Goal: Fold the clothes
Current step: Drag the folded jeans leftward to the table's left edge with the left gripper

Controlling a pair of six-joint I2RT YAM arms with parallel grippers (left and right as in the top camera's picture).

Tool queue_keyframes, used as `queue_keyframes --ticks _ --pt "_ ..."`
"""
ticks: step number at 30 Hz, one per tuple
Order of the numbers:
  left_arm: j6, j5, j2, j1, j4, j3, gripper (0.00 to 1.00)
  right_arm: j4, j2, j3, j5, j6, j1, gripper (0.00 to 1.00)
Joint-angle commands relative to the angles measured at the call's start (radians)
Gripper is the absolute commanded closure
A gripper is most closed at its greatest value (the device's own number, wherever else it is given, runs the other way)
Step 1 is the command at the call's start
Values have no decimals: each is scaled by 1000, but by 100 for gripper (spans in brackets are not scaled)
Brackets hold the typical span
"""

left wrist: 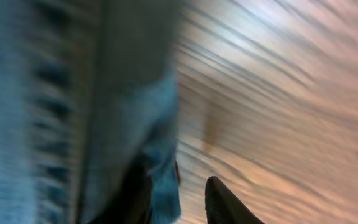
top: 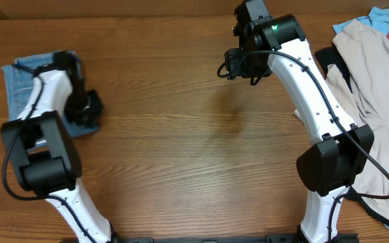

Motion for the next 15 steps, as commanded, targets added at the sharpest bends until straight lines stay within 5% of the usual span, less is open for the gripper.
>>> queue_keyframes --ticks 1,8,15 --pt "-24 -57 -1 106 45 16 68 4 1 5 8 4 3 37" --pt "41 89 -1 171 57 24 59 5 1 5 9 4 3 37" --pt "97 159 -59 100 42 43 49 12 1 5 5 31 -21 37"
